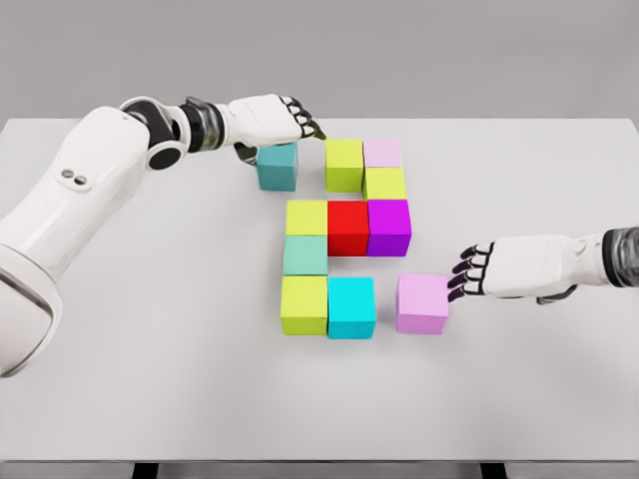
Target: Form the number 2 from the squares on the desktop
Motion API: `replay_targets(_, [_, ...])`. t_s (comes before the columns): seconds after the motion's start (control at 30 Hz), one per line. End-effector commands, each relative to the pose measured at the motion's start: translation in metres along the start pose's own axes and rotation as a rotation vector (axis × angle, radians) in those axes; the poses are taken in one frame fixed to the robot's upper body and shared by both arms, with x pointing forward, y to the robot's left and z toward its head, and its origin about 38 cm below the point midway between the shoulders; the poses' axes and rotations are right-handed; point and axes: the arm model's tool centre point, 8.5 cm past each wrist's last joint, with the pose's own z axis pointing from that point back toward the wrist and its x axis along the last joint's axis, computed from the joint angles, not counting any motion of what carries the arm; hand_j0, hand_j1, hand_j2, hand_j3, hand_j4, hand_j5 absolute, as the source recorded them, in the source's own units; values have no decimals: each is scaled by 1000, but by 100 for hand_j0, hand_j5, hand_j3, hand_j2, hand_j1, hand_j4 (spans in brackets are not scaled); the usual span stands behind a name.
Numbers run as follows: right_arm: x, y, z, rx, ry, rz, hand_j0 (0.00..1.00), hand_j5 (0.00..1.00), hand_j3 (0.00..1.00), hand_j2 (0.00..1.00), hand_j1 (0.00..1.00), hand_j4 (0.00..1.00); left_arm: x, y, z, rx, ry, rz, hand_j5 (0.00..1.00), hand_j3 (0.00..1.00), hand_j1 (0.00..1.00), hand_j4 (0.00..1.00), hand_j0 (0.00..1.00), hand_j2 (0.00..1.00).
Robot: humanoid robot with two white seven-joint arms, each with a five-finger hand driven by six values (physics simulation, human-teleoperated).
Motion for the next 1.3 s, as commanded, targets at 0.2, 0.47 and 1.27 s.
replay_targets(0.2, [-14, 4, 3, 3, 42, -24, 100, 100, 100, 100, 100, 100, -15, -3, 18, 17, 26, 19, 100, 100, 100, 100, 100, 100])
replay_targets(0.47, [-12, 0, -6, 3, 34, 5, 100, 100, 100, 100, 100, 100, -56, -25, 87, 23, 119, 9, 100, 100, 100, 100, 100, 100])
replay_targets(1.27, [3, 0, -2, 9, 3, 24, 100, 100, 100, 100, 100, 100, -28, -65, 85, -86, 43, -36, 100, 100, 100, 100, 100, 100])
